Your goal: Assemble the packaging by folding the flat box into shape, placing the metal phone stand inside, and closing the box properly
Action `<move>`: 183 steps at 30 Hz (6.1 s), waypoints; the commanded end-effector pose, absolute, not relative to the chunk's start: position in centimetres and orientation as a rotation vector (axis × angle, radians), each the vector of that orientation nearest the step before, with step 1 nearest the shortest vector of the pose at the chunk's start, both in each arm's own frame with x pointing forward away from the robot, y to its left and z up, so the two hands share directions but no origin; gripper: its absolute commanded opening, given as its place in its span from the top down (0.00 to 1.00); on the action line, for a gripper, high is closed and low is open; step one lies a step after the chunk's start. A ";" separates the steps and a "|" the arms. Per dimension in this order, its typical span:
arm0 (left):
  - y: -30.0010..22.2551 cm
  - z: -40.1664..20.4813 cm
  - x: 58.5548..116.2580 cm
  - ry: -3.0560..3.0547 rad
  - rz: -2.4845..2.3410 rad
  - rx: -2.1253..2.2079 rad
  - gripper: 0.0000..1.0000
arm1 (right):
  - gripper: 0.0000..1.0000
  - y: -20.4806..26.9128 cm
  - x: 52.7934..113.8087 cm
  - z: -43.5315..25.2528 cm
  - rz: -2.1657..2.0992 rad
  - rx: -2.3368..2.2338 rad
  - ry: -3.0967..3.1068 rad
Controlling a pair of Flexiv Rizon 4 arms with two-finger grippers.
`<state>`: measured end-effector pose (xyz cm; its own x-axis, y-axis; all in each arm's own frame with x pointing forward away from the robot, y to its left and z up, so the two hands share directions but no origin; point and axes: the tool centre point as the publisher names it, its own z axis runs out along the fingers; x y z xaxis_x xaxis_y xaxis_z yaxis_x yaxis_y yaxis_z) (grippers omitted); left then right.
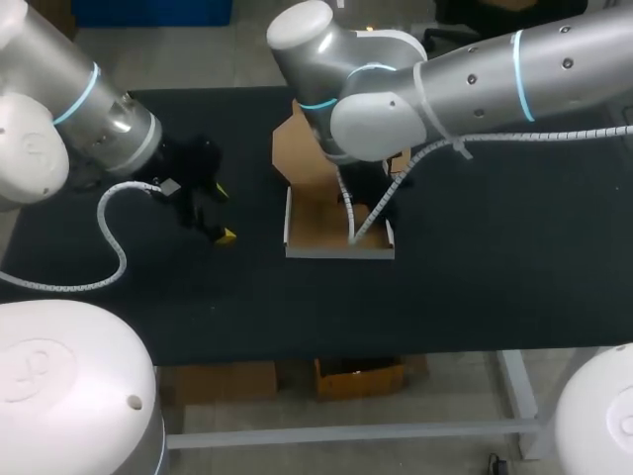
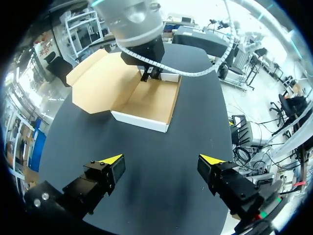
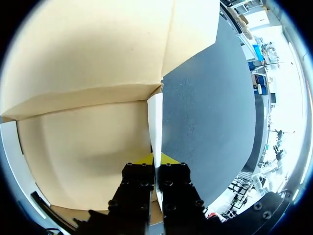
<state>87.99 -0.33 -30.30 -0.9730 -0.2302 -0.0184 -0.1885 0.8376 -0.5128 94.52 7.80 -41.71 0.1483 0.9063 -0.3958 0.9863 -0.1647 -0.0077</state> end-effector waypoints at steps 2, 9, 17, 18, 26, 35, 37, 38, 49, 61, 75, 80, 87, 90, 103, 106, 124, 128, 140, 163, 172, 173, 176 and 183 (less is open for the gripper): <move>-0.4 -30.3 88.0 2.935 -0.803 -0.335 0.00 | 1.00 8.0 94.4 -42.2 -0.586 2.280 1.300; -0.4 -30.3 88.0 2.935 -0.803 -0.335 0.00 | 1.00 7.6 94.7 -42.5 -0.606 2.275 1.255; -0.4 -30.3 88.0 2.935 -0.803 -0.335 0.00 | 1.00 7.1 94.5 -42.5 -0.574 2.308 1.260; -0.4 -30.3 88.0 2.935 -0.803 -0.335 0.00 | 1.00 7.1 94.4 -42.4 -0.562 2.309 1.275; -0.4 -30.3 88.0 2.935 -0.803 -0.335 0.00 | 1.00 6.9 93.6 -41.1 -0.417 2.357 1.473; -0.4 -30.3 88.0 2.935 -0.803 -0.335 0.00 | 0.91 6.9 93.6 -41.1 -0.351 2.372 1.626; -0.4 -30.3 88.0 2.935 -0.803 -0.335 0.00 | 0.89 7.0 93.7 -41.2 -0.329 2.377 1.663; -0.4 -30.3 88.0 2.935 -0.803 -0.335 0.00 | 0.87 7.0 93.7 -41.3 -0.323 2.378 1.685; -0.4 -30.3 88.0 2.935 -0.803 -0.335 0.00 | 0.76 7.3 93.9 -41.2 -0.245 2.403 1.794; -0.4 -30.3 88.0 2.935 -0.803 -0.335 0.00 | 0.73 7.5 93.7 -40.7 -0.155 2.420 1.894; -0.4 -30.3 88.0 2.935 -0.803 -0.335 0.00 | 0.71 6.9 93.4 -40.8 -0.063 2.469 1.990; -0.4 -30.3 88.0 2.935 -0.803 -0.335 0.00 | 0.72 6.5 93.2 -40.6 -0.014 2.486 2.025; -0.4 -30.3 88.0 2.935 -0.803 -0.335 0.00 | 0.75 6.4 93.1 -40.0 0.052 2.467 2.079; -0.4 -30.3 88.0 2.935 -0.803 -0.335 0.00 | 0.76 6.5 93.0 -39.8 0.085 2.438 2.127; -0.4 -30.3 88.0 2.935 -0.803 -0.335 0.00 | 0.83 6.6 93.7 -40.3 0.062 2.305 2.266; -0.4 -30.3 88.0 2.935 -0.803 -0.335 0.00 | 0.85 6.6 94.0 -40.6 0.065 2.284 2.292; -0.4 -30.3 88.0 2.935 -0.803 -0.335 0.00 | 1.00 7.1 94.6 -41.9 -0.008 2.256 2.311; -0.4 -30.3 88.0 2.935 -0.803 -0.335 0.00 | 1.00 7.3 94.5 -41.7 -0.058 2.263 2.258; -0.4 -30.3 88.0 2.935 -0.803 -0.335 0.00 | 1.00 8.3 93.7 -41.5 -0.209 2.285 1.988; -0.4 -30.3 88.0 2.935 -0.803 -0.335 0.00 | 1.00 8.0 93.9 -41.6 -0.356 2.238 1.620; -0.4 -30.3 88.0 2.935 -0.803 -0.335 0.00 | 1.00 8.3 94.1 -41.4 -0.478 2.207 1.459; -0.4 -30.3 88.0 2.935 -0.803 -0.335 0.00 | 1.00 8.3 94.2 -41.4 -0.499 2.211 1.438; -0.4 -30.3 88.0 2.935 -0.803 -0.335 0.00 | 1.00 8.4 94.3 -41.6 -0.545 2.220 1.382; -0.4 -30.3 88.0 2.935 -0.803 -0.335 0.00 | 1.00 8.3 94.5 -42.0 -0.629 2.219 1.260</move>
